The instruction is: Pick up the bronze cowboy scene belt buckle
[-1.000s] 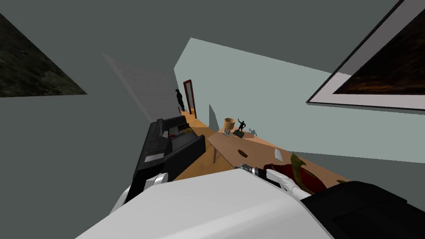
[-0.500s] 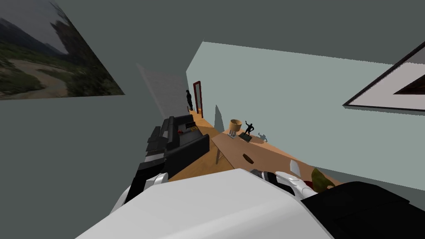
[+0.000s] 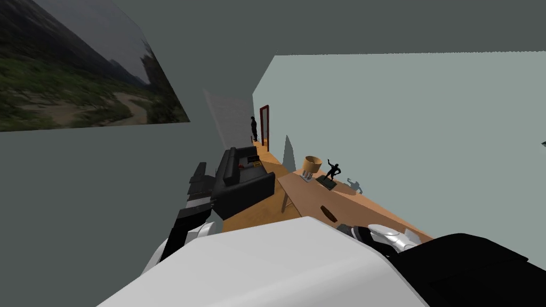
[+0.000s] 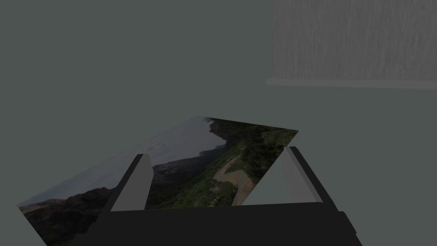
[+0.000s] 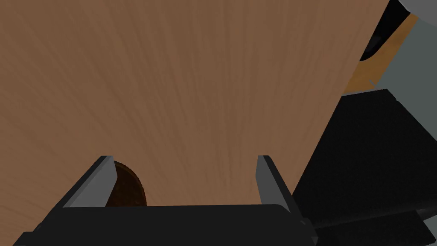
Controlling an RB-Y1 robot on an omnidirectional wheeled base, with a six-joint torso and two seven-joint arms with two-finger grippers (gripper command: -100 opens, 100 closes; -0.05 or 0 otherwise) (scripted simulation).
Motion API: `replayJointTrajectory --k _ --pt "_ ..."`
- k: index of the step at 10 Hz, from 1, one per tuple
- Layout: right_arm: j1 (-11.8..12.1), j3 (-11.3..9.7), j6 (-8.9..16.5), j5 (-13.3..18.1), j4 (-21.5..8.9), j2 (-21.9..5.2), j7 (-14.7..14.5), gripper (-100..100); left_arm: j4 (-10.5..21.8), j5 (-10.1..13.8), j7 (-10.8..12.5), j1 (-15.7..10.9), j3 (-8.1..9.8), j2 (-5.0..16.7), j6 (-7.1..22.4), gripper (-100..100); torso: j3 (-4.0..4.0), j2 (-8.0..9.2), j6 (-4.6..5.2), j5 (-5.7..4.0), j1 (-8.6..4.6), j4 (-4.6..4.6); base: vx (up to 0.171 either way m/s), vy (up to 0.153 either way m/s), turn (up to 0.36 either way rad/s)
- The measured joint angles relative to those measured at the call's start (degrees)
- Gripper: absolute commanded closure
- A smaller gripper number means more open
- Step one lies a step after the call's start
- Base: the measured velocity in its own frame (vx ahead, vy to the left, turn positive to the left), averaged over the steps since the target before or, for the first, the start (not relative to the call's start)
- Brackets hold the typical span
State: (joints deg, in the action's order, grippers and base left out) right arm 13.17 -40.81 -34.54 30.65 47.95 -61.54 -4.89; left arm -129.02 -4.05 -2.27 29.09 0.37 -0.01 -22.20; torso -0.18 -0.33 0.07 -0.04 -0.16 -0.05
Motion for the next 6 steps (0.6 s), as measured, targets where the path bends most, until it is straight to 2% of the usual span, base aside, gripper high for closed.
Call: replayJointTrajectory --k 1,3,4,6 --pt "0.55 -0.12 -0.09 0.16 -0.16 -0.92 -0.25 -100 0.00 0.00 0.00 0.01 0.01 0.00 0.00 0 0.01 0.02 0.09 0.00 0.03 0.00 0.010 0.004 0.158" --pt "0.65 -1.35 0.29 1.16 -1.47 -2.94 0.13 -100 0.00 0.00 0.00 0.00 0.00 0.00 0.00 0 -0.02 -0.04 -0.01 0.02 0.14 0.00 0.025 0.019 0.307" --pt "1.19 -1.30 -0.03 1.27 -2.98 -3.68 -0.43 -100 0.00 0.00 0.00 0.01 0.00 0.00 0.00 0 -0.04 -0.08 0.03 0.03 0.18 -0.02 0.050 0.036 0.244" --pt "0.81 -2.15 -0.10 1.99 -4.22 -4.70 -0.39 -100 0.00 0.00 0.00 0.02 0.01 0.00 0.00 0 -0.07 -0.12 0.07 0.03 0.23 -0.03 0.036 0.028 0.075"
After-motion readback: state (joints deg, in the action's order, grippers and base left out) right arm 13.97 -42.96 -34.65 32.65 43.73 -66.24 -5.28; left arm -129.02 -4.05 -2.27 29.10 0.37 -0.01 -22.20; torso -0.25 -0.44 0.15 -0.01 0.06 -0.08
